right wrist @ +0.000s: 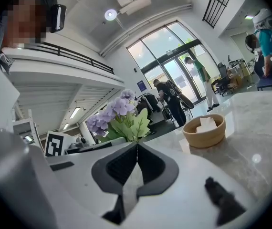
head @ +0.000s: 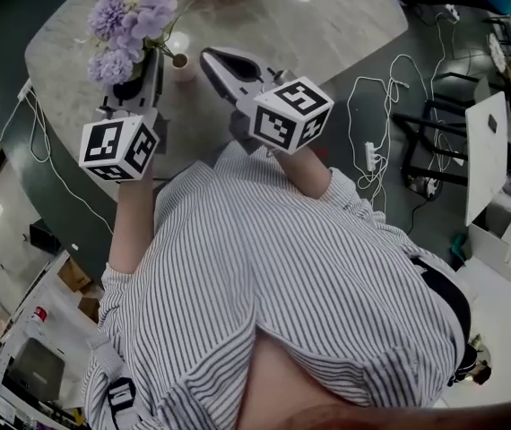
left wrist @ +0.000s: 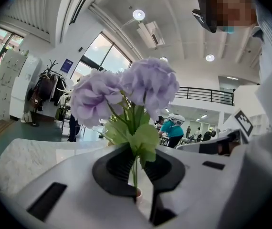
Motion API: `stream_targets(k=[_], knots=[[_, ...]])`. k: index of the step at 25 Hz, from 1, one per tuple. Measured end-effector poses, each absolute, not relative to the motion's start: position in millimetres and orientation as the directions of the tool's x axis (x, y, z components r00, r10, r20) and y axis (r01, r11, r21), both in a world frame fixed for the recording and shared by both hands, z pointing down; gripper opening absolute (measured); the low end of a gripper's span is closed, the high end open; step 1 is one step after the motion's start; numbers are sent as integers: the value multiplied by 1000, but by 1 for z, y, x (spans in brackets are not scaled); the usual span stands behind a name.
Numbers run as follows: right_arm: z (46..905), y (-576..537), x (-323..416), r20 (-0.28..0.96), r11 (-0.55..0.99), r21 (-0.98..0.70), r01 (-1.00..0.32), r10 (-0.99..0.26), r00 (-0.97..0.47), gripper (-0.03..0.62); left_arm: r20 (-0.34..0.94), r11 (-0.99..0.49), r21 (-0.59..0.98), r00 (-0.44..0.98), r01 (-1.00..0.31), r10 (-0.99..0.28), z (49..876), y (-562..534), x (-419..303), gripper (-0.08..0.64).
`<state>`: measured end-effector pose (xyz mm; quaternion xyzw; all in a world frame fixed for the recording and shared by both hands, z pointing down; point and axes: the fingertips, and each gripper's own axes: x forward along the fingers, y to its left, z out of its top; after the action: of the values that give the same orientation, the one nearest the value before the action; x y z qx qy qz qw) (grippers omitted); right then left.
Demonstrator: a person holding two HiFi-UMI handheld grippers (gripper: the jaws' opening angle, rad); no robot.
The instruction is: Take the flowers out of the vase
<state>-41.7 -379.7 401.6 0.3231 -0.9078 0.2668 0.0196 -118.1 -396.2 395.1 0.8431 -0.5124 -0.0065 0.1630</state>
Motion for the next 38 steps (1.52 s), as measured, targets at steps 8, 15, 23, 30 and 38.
stream_targets(k=[8, 15, 23, 30, 38], knots=[[390, -384, -39, 180, 672, -453, -587, -575, -798, 15, 115, -424, 265, 465, -866, -878, 376, -396, -118, 43], [378, -383, -43, 162, 698, -427, -575, -567, -808, 15, 67, -420, 256, 449, -871, -891, 357, -394, -125, 43], [369, -382, -56, 147, 715, -412, -565, -560, -816, 15, 7, -399, 253, 414, -881, -910, 341, -386, -145, 41], [369, -387, -50, 142, 708, -413, -572, -571, -809, 15, -38, -394, 257, 398, -882, -916, 331, -383, -147, 41], [367, -393, -35, 128, 693, -425, -583, -591, -796, 15, -147, -420, 229, 395, -878, -907, 306, -380, -141, 41]])
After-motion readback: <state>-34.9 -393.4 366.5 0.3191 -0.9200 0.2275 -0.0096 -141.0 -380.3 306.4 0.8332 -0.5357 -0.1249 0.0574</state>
